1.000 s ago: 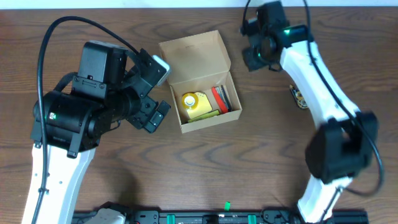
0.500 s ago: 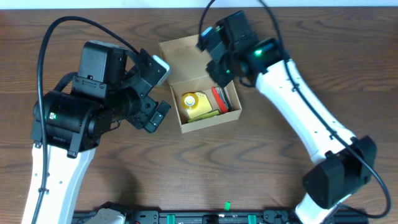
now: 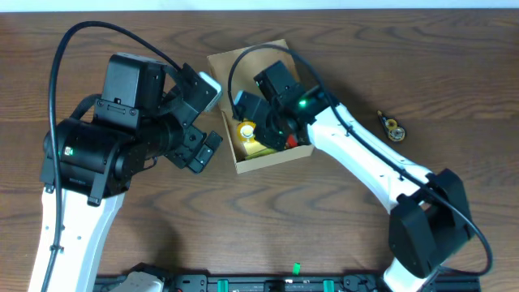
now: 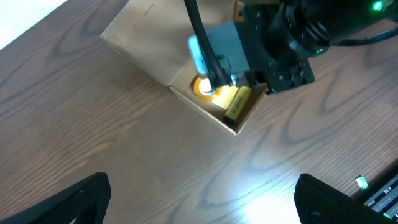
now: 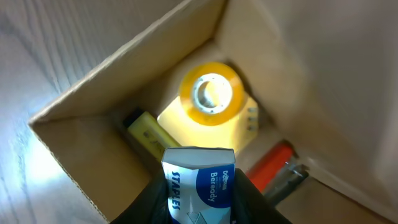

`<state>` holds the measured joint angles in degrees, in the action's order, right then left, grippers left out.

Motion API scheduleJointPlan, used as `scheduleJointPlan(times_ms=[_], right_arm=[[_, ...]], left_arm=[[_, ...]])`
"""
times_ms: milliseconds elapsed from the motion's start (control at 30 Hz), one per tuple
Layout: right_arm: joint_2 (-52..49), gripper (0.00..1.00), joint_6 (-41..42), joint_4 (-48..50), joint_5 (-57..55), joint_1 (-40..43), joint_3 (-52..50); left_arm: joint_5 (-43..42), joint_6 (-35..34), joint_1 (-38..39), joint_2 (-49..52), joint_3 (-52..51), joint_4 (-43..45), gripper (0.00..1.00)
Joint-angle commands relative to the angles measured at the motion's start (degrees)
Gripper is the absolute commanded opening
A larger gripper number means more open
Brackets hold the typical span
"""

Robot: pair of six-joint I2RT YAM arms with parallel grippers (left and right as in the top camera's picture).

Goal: Pack container
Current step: 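Carry the staples box left over the box, then lower the staples box into the box near the highlighter and release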

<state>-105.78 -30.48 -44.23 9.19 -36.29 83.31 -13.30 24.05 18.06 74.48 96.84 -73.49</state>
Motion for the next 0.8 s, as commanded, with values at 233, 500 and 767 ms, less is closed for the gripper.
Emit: scheduleJointPlan(times_ms=[233,500,767], right_arm=[[-0.7,0.28,-11.3,4.7,7.0,-0.5,-5.4],[-0.7,0.26,-14.4,5.0,10.5,-0.5,-6.7],[-0.8,0.23,-15.5,5.2,11.0,-1.8,-7.0]], left_arm=[[0.3,0.4,0.0,0.0,0.9,-0.2,0.95],[0.3,0.4,0.0,0.0,0.9,-0.2,0.95],[0.3,0.4,0.0,0.0,0.9,-0.2,0.95]])
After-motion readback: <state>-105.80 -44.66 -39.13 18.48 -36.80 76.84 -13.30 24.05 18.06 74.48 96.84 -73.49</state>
